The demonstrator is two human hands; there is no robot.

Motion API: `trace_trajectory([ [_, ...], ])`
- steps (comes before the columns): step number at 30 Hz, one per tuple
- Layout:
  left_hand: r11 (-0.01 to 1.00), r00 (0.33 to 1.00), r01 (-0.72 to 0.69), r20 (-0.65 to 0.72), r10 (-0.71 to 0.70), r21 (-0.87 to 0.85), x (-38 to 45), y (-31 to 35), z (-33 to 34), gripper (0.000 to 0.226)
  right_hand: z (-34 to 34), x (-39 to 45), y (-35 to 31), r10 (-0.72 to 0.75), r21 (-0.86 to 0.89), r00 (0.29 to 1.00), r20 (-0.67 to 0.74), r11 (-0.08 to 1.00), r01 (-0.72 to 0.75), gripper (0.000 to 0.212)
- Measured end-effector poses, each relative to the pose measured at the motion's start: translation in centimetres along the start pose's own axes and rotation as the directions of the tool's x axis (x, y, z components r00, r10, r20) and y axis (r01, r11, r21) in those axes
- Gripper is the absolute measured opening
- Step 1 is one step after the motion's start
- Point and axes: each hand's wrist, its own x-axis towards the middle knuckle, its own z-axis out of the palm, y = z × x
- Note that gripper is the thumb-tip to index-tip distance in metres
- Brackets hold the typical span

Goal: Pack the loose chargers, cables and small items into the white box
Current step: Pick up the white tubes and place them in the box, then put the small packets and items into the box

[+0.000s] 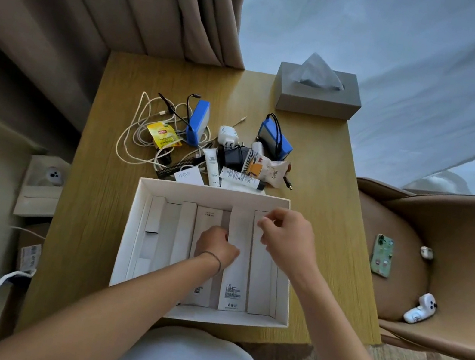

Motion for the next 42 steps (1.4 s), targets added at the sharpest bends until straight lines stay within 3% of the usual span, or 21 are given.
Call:
trace_trajectory([
  [7,0.987,0.996,-0.05,-0.059,0.06,0.154,0.6,0.0,1.4,0.025,-0.5,0.0,-0.2,-0.033,0.019,0.999,-0.007,0.999,0.033,0.016],
  [10,0.959,0.992,-0.118,-0.017,0.127,0.258,0.6,0.2,1.0,0.013,-1.2,0.6,-0.6,-0.059,0.045,0.998,-0.032,0.997,0.06,0.016],
  [15,0.901,0.966,-0.251,0.025,0.259,0.355,0.0,-0.4,-1.5,0.021,-2.8,3.8,-1.8,-0.136,0.062,0.99,-0.036,0.989,0.138,0.015],
  [19,0.842,0.876,-0.4,-0.12,0.467,0.361,-2.5,-0.8,-4.0,0.017,-3.0,8.2,-3.3,-0.275,-0.117,0.943,0.189,0.947,0.3,0.018],
  [24,0.746,0.732,-0.575,-0.196,0.653,0.336,-5.1,0.4,-7.5,0.013,-0.3,13.5,-4.5,-0.295,-0.341,0.795,0.53,0.784,0.519,0.021],
  [28,0.749,0.687,-0.59,-0.299,0.662,0.302,-5.0,2.1,-10.6,0.01,2.8,16.9,-4.3,-0.112,-0.468,0.711,0.694,0.681,0.563,0.029],
  [33,0.782,0.681,-0.56,-0.385,0.623,0.273,-3.4,3.6,-13.8,0.014,5.1,19.2,-4.0,0.049,-0.547,0.65,0.759,0.59,0.594,0.058],
  [39,0.824,0.724,-0.498,-0.395,0.566,0.269,-1.3,4.1,-15.5,0.016,5.7,19.7,-4.1,-0.093,-0.554,0.639,0.763,0.414,0.722,0.085],
  [42,0.839,0.744,-0.476,-0.387,0.544,0.265,-0.5,4.2,-15.5,0.016,5.5,19.8,-4.0,-0.159,-0.552,0.628,0.762,0.347,0.758,0.062],
])
